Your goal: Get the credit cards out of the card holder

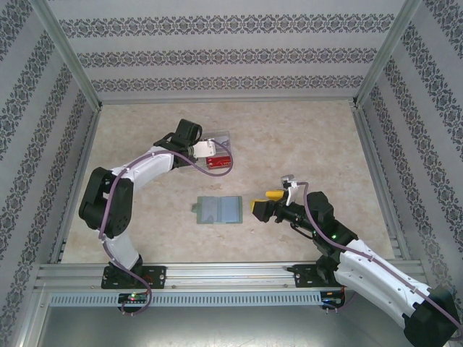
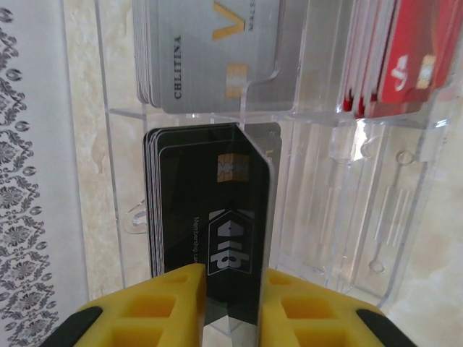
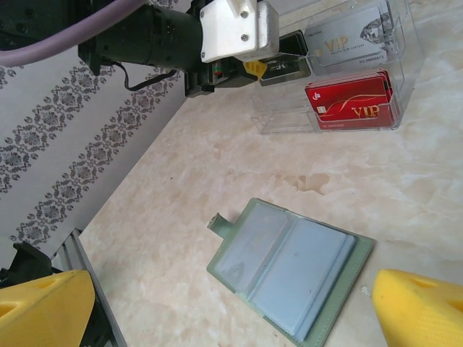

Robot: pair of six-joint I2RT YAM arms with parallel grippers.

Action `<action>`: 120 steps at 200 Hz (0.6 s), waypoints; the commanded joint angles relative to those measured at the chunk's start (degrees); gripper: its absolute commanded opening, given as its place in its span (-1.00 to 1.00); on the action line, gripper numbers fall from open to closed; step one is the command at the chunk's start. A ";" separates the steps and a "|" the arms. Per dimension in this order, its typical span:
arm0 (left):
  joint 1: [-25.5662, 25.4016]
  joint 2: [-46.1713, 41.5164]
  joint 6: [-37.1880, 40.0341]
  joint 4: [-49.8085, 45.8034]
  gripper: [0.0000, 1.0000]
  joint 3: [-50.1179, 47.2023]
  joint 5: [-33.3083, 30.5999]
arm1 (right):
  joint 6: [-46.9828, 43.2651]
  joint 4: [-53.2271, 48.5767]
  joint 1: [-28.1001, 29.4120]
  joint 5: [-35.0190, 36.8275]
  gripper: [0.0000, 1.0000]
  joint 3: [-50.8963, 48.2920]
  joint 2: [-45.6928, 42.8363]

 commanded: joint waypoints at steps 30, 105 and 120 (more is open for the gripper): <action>1.77 0.99 -2.15 -0.01 -0.40 3.50 -1.58 | -1.07 0.86 -0.59 0.44 0.96 -0.95 0.17; 2.11 -0.28 -3.99 -0.33 -0.31 4.52 -1.25 | -1.00 1.13 -0.59 0.12 0.96 -0.96 0.53; 2.12 -1.28 -5.55 -0.57 -0.27 4.72 -0.56 | -0.97 1.12 -0.61 0.10 0.96 -0.95 0.70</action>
